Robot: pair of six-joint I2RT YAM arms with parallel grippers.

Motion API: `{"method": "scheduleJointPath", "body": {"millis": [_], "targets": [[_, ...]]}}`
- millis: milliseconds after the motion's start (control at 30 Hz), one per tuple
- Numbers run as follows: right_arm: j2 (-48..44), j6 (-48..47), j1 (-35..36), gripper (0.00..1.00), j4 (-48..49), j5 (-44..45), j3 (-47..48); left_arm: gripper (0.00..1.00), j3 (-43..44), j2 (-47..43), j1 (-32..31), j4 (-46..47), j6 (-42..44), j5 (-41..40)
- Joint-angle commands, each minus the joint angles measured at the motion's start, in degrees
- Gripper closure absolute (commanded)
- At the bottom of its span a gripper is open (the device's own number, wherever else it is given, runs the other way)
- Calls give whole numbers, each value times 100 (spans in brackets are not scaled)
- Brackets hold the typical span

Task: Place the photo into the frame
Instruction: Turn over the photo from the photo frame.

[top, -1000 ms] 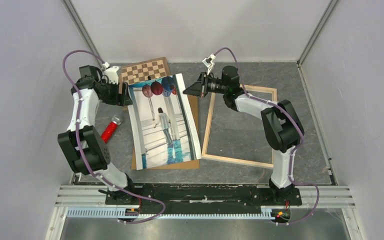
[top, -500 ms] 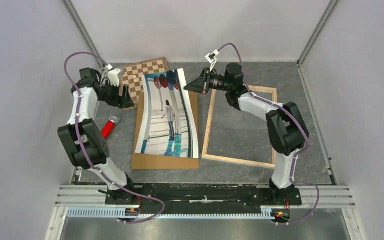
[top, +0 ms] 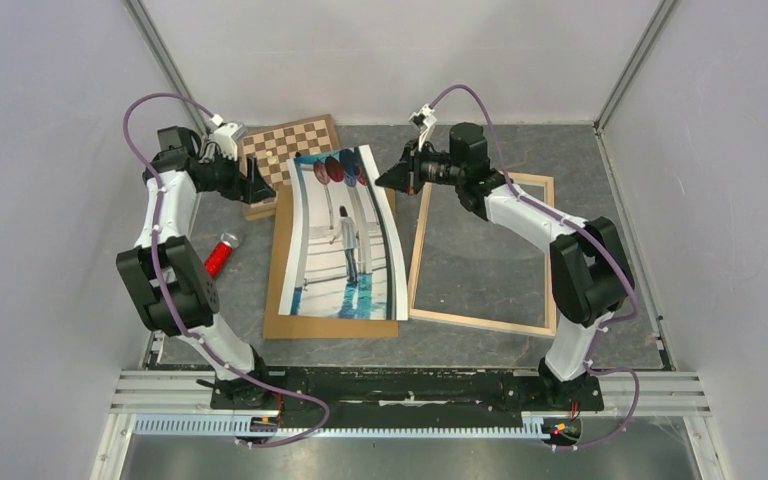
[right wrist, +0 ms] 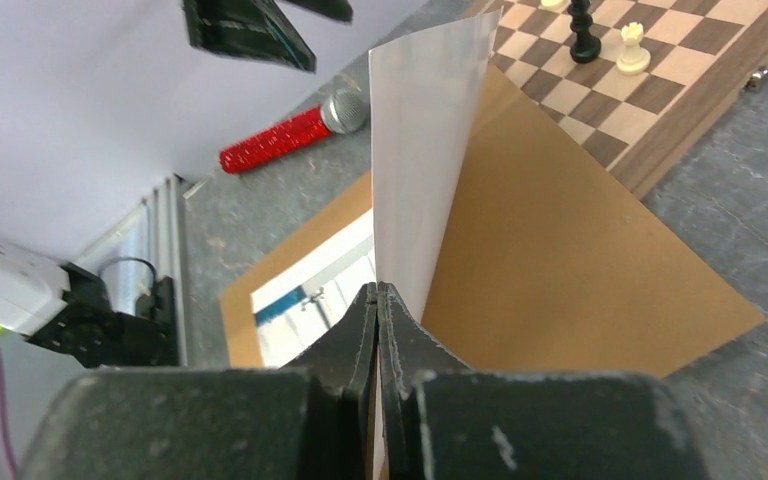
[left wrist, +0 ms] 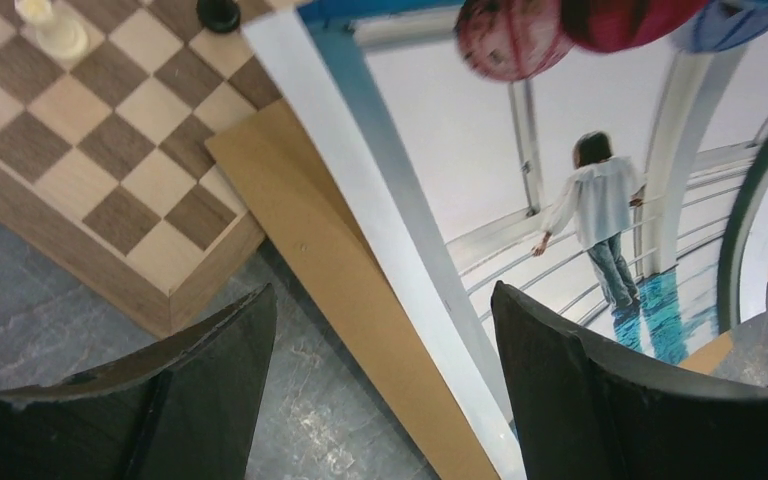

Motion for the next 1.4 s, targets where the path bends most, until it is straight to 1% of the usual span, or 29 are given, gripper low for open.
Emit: {"method": "scheduleJointPath", "body": {"millis": [0,100,200,333,500,600,800,833,867,1000,1133,1367], "targets": [[-442,-1290,141,100,-805,245,136,15,77,-687,-372,382,162,175],[-629,-1623,165,100,-954,220,75,15,135,-706,-511,516,188,35],[-838,-1868,166,100,-1026,111,86,15,268,-586,-522,547,163,92],[-1064,-2209,166,100,-1383,78,258,15,296,-550,-560,684,194,199],[-1192,-2354,165,100,-1881,105,514,14,502,-685,-758,693,363,369],[-1270,-2321,165,100,-2012,79,545,14,603,-894,-952,693,546,460],[-1494,-2385,163,100,-2189,-24,446,13,636,-1297,-1603,555,1279,230],[-1532,-2419,165,100,-2216,-40,432,12,633,-1331,-1658,535,1390,187],[-1573,-2447,165,100,-2266,-57,422,12,628,-1362,-1886,527,1532,130],[-1737,-2586,165,100,-2411,-130,375,10,669,-1405,-2239,297,2145,29],[-1906,-2728,165,100,-2584,-165,352,8,747,-1349,-2464,-41,2748,51],[-2111,-3024,169,100,-2926,-212,343,6,964,-1145,-2680,-251,3176,118]]}}
